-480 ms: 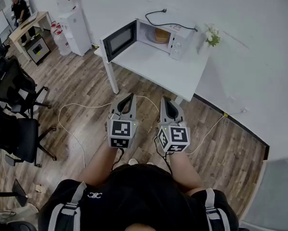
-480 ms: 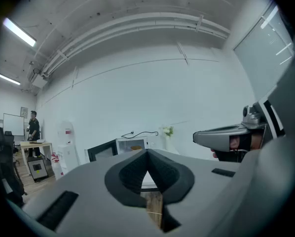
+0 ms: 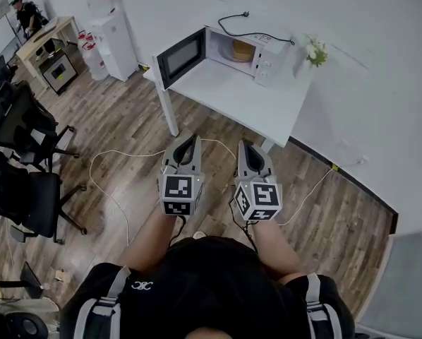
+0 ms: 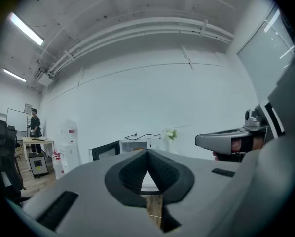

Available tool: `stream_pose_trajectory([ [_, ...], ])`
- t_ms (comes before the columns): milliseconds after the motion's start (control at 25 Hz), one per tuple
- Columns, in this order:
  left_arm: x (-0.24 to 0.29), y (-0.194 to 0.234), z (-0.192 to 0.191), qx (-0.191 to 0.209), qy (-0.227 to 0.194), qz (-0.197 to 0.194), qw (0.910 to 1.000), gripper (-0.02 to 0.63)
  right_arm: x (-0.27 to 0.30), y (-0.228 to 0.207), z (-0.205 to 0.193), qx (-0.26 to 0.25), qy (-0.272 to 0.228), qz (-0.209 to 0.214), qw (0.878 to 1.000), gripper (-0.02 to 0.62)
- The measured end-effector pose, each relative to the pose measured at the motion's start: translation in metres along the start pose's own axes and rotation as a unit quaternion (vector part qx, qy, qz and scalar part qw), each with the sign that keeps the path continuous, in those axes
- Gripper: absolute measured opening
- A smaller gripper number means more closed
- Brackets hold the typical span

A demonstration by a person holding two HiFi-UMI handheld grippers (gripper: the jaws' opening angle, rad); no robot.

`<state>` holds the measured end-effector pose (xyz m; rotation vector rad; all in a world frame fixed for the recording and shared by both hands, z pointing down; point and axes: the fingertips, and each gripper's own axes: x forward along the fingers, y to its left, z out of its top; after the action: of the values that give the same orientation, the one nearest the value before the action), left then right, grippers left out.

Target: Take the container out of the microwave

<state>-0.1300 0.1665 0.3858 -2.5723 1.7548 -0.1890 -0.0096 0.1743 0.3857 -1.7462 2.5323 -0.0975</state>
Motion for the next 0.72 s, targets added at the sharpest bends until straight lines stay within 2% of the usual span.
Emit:
stream_pose_trajectory([
  [360, -0.003, 0.038, -0.01, -0.005, -0.008, 0.004, 0.9999, 0.013, 0.021, 0.022, -0.008, -0.009, -0.007, -0.008, 1.0, 0.003],
  [720, 0.009, 0.047, -0.011, 0.015, -0.012, -0.005, 0.9998, 0.013, 0.037, 0.023, -0.013, -0.012, -0.014, -0.018, 1.0, 0.003],
])
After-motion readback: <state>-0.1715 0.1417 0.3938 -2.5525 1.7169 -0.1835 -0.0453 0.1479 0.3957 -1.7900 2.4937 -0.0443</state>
